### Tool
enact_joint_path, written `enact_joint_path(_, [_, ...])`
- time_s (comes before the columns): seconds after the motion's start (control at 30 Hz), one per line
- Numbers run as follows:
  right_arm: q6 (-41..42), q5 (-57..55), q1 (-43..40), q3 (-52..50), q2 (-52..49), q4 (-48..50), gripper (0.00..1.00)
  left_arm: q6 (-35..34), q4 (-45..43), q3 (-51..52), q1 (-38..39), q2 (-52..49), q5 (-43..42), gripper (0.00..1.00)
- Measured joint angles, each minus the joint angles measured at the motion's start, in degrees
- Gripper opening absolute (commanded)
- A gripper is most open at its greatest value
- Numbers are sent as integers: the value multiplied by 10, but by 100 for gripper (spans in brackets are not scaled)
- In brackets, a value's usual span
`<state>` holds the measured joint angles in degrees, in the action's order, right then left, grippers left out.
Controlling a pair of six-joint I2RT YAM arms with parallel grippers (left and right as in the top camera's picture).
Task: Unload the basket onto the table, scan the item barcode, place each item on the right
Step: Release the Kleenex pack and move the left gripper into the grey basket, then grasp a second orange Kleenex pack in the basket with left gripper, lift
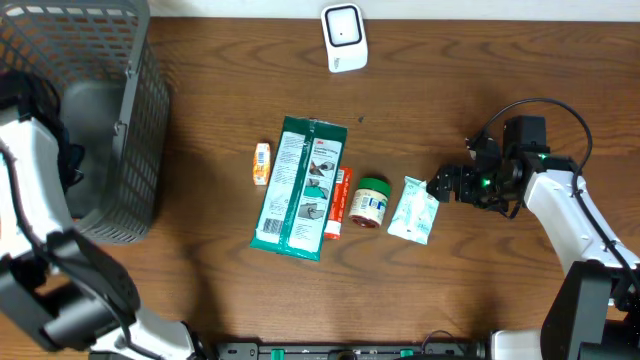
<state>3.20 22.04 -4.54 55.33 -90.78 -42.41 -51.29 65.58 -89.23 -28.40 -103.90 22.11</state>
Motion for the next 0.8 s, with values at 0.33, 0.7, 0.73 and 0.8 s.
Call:
enact_joint_path(0.33, [0, 0, 0, 0, 0, 0, 99, -27, -15, 7, 0, -33, -4, 81])
enact_joint_path(0.7, [0, 0, 0, 0, 0, 0, 99, -30, -74, 66, -1, -33, -4, 81])
enact_joint_path(0.73, [0, 0, 0, 0, 0, 0, 99, -30, -78, 71, -2, -33, -4, 81])
enact_joint_path(0.8, [0, 0, 0, 0, 0, 0, 99, -30, -83, 74, -4, -33, -4, 80])
